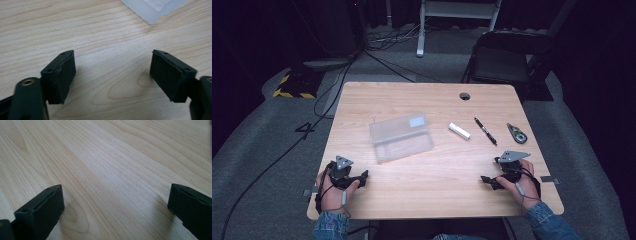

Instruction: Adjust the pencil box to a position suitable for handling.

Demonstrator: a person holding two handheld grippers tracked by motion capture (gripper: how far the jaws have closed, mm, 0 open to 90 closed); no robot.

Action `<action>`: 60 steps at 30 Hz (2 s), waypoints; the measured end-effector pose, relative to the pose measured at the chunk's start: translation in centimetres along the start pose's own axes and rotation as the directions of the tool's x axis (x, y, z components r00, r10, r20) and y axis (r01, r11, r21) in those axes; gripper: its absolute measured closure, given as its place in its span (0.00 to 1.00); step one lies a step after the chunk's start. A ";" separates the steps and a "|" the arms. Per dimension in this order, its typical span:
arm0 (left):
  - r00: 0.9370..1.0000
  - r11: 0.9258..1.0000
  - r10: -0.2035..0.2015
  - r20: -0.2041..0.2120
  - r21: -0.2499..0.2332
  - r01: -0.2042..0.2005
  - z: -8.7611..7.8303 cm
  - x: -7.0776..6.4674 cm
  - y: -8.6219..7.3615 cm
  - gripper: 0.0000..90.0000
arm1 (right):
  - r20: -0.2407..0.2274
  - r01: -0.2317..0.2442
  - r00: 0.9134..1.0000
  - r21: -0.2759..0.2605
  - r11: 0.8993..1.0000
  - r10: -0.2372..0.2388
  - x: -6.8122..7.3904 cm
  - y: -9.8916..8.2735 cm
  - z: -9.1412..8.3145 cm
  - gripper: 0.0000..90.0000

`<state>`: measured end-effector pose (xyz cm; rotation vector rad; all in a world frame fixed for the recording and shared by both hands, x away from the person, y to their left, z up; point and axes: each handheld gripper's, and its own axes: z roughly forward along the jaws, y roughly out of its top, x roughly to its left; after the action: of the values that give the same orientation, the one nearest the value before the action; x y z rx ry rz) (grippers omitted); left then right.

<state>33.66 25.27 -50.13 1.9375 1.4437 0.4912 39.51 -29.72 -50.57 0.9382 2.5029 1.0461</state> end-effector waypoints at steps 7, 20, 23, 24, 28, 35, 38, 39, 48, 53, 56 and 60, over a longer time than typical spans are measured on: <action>1.000 0.999 -0.006 -0.008 -0.038 0.006 -1.0 -0.3 1.0 0.25 | -0.003 0.003 1.000 0.001 1.000 -0.003 0.0 0.0 0.0 0.01; 1.000 0.994 -0.005 0.015 -0.109 0.006 -2.5 -1.4 4.3 0.25 | -0.005 0.007 1.000 0.000 1.000 -0.007 0.0 0.0 0.0 0.01; 1.000 0.993 -0.007 0.017 -0.114 0.009 -2.0 -1.4 5.2 0.25 | -0.008 0.009 1.000 0.000 1.000 -0.009 0.0 -0.1 -0.1 0.01; 1.000 0.993 -0.007 0.017 -0.114 0.009 -2.0 -1.4 5.2 0.26 | -0.008 0.009 1.000 0.000 1.000 -0.009 0.0 -0.1 -0.1 0.01; 1.000 0.993 -0.017 0.014 -0.114 0.019 -0.8 -1.4 6.0 0.26 | -0.009 0.010 1.000 0.000 1.000 -0.010 0.0 -0.1 -0.1 0.01; 0.999 0.996 -0.033 0.003 -0.084 0.033 1.4 -1.1 6.6 0.27 | -0.009 0.010 1.000 0.000 1.000 -0.010 0.0 -0.1 -0.1 0.01; 1.000 0.997 -0.029 0.005 -0.065 0.029 2.3 -1.1 6.7 0.28 | -0.009 0.010 1.000 0.000 1.000 -0.010 0.0 -0.1 -0.1 0.01; 0.999 0.998 -0.033 0.008 -0.061 0.034 2.6 -1.2 6.8 0.28 | -0.008 0.009 1.000 0.000 1.000 -0.009 0.0 -0.1 -0.1 0.01; 0.998 0.999 -0.033 0.044 0.017 0.032 4.7 -1.7 7.0 0.42 | -0.010 0.011 1.000 -0.001 1.000 -0.011 0.0 -0.1 -0.1 0.01; 0.998 0.997 -0.015 0.063 0.073 0.010 5.6 -2.1 6.7 0.49 | -0.016 0.017 1.000 -0.001 1.000 -0.017 0.1 -0.1 -0.1 0.01; 0.998 0.998 0.019 0.053 0.061 -0.023 5.8 -2.4 6.7 0.49 | -0.018 0.018 1.000 -0.002 1.000 -0.018 0.1 -0.1 -0.1 0.01; 0.995 0.995 0.089 0.032 0.046 -0.091 5.9 -3.0 6.5 0.55 | -0.019 0.019 1.000 -0.001 1.000 -0.019 0.1 -0.1 -0.1 0.01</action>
<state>41.06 19.60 -49.52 2.0463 1.3655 0.4706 39.33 -29.79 -50.58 0.9066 2.5212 1.0549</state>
